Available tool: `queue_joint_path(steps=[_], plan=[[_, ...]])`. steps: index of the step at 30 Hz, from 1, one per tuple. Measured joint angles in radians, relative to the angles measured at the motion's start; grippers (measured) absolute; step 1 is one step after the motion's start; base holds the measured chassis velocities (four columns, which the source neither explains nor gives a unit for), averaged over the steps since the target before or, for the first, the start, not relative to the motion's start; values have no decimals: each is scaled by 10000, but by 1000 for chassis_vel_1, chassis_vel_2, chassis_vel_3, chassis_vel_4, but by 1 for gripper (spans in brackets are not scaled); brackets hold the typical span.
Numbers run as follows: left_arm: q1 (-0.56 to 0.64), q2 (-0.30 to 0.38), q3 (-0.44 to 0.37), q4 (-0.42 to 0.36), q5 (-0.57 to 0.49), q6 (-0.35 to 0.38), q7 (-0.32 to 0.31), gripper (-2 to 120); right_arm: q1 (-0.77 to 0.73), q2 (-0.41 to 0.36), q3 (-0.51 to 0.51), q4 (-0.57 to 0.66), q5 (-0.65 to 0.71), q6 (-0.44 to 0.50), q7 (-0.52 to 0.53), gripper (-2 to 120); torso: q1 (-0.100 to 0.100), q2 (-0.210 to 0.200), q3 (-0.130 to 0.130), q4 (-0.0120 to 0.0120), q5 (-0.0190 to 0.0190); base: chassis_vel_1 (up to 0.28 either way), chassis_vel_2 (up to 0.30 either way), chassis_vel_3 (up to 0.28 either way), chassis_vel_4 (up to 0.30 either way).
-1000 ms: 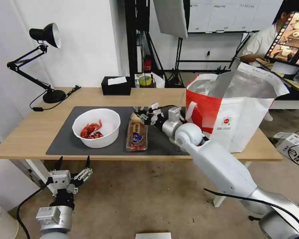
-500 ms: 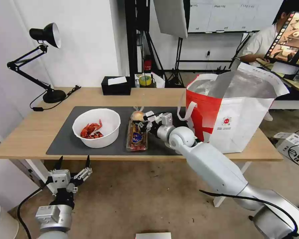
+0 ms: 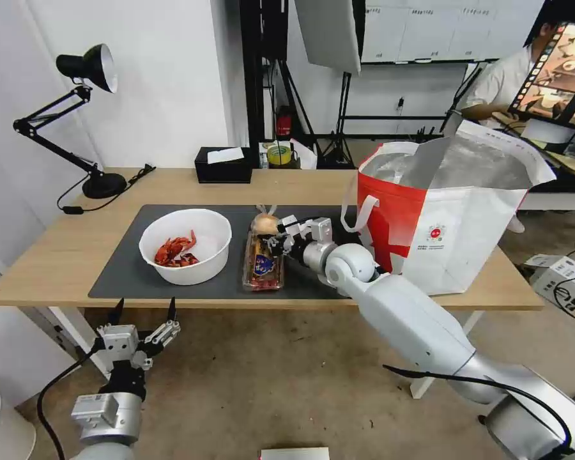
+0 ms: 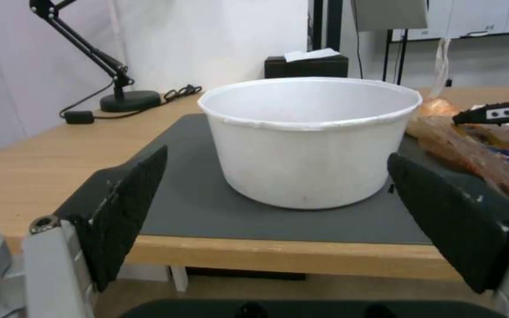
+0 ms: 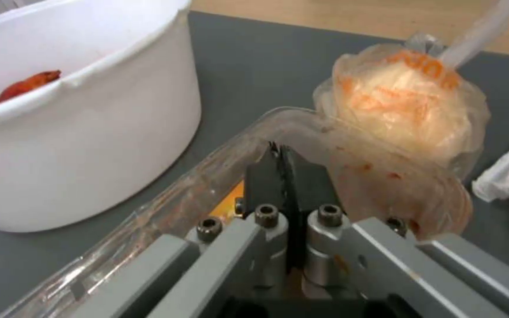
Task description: Pick up the trash from the table and place it into the takeout bag.
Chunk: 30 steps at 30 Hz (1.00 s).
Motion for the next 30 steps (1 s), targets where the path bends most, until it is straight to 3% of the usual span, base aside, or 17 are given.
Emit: queue_joint_path(steps=[20, 30], plan=[[-75, 122, 135, -44, -231, 6, 53, 100, -83, 34, 34, -74, 275, -67, 217, 0, 0, 0, 0, 0, 0, 0, 0, 0, 0], [-283, 509, 207, -225, -1354, 217, 253, 100, -128, 33, 139, 138, 498, -7, 266, 0, 0, 0, 0, 1, 0, 0, 0, 0, 0]])
